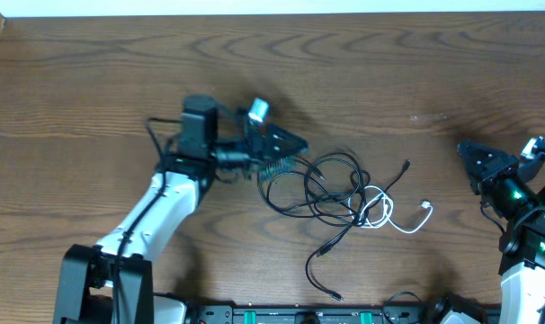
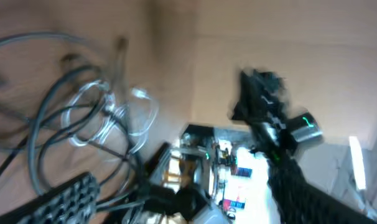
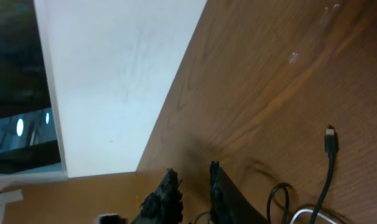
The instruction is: Untangle cables
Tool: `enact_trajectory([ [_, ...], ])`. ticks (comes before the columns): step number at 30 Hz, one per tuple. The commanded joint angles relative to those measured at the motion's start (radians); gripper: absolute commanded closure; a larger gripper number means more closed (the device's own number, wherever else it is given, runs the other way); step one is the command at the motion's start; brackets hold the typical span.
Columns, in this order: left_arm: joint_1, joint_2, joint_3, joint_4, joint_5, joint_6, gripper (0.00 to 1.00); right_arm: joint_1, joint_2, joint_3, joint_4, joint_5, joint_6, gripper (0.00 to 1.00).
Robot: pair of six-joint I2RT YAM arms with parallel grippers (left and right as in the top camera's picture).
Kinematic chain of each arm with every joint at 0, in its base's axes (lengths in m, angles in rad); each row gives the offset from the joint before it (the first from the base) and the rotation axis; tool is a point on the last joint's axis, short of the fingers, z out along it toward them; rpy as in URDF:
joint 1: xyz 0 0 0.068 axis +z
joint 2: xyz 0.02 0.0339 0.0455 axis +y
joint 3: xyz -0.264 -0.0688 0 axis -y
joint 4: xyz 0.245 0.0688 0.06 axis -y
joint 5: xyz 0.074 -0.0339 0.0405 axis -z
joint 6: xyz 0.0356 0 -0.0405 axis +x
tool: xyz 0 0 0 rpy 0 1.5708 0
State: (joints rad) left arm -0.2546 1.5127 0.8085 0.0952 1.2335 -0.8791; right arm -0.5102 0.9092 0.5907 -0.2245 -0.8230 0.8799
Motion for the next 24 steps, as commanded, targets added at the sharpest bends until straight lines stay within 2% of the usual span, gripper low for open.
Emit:
enact_trajectory([
  [1, -0.079, -0.009, 0.005, -0.148, -0.267, 0.040, 0.08, 0.009, -0.008, 0.000, -0.016, -0.025, -0.033, 0.82],
  [5, -0.177, -0.009, 0.005, -0.372, -0.563, 0.010, 0.08, 0.009, -0.008, 0.000, -0.034, -0.025, -0.072, 0.81],
  [8, -0.241, -0.009, 0.005, -0.426, -0.689, -0.073, 0.07, 0.009, -0.008, 0.000, -0.072, -0.021, -0.110, 0.81],
  [12, -0.318, -0.009, 0.005, -0.385, -0.830, -0.206, 0.07, 0.009, -0.006, 0.000, -0.126, 0.003, -0.138, 0.79],
  [16, -0.402, 0.003, 0.005, -0.282, -0.958, -0.307, 0.07, 0.009, -0.006, 0.000, -0.163, 0.008, -0.138, 0.79],
  [20, -0.495, 0.035, 0.005, -0.188, -0.997, -0.338, 0.07, 0.009, -0.006, 0.000, -0.188, 0.008, -0.138, 0.77],
  [24, -0.572, 0.085, 0.005, -0.169, -1.049, -0.338, 0.08, 0.009, -0.006, 0.000, -0.201, 0.008, -0.172, 0.77],
])
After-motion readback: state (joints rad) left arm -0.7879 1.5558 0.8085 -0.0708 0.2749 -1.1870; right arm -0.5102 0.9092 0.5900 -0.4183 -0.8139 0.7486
